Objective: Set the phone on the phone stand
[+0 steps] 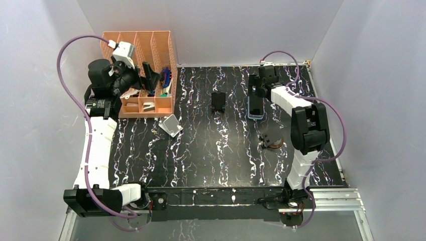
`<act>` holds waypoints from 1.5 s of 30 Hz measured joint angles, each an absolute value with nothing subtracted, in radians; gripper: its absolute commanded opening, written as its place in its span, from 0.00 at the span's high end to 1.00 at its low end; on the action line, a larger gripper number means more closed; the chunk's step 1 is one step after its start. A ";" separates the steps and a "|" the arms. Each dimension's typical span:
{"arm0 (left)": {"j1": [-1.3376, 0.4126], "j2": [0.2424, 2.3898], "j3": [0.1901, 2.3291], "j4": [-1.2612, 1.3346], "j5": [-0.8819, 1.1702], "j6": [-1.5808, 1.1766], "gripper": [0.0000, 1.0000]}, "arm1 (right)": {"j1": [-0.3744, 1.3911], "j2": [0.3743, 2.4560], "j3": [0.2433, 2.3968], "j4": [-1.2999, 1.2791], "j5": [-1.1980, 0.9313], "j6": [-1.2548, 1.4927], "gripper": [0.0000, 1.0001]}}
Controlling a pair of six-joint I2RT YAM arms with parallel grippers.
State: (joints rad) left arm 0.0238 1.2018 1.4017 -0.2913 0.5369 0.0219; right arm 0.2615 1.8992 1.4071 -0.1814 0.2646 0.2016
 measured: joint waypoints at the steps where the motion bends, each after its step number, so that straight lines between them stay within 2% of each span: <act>1: 0.024 1.197 1.394 -0.278 0.482 -0.002 0.02 | 0.262 1.913 1.410 -0.186 0.251 0.197 0.01; 3: 0.025 1.181 1.372 -0.242 0.362 -0.064 0.02 | 0.263 1.943 1.411 -0.187 0.221 0.184 0.01; 7: 0.025 1.152 1.317 -0.202 0.249 -0.119 0.02 | 0.266 1.977 1.411 -0.192 0.182 0.177 0.01; 16: 0.025 1.149 1.226 -0.186 0.190 -0.144 0.02 | 0.266 2.004 1.411 -0.192 0.169 0.171 0.02; 23: 0.025 1.151 1.224 -0.176 0.185 -0.148 0.02 | 0.266 2.008 1.412 -0.192 0.180 0.168 0.17; 30: 0.025 1.152 1.203 -0.157 0.187 -0.158 0.02 | 0.266 2.011 1.415 -0.192 0.189 0.168 0.36; 36: 0.010 1.152 1.127 -0.102 0.236 -0.229 0.06 | 0.266 2.009 1.412 -0.187 0.194 0.172 0.38; 39: -0.086 1.154 1.052 -0.061 0.243 -0.268 0.06 | 0.269 1.984 1.372 -0.149 0.197 0.179 0.39; 45: -0.428 1.195 0.872 0.045 0.220 -0.342 0.06 | 0.279 1.866 1.283 -0.120 0.199 0.182 0.41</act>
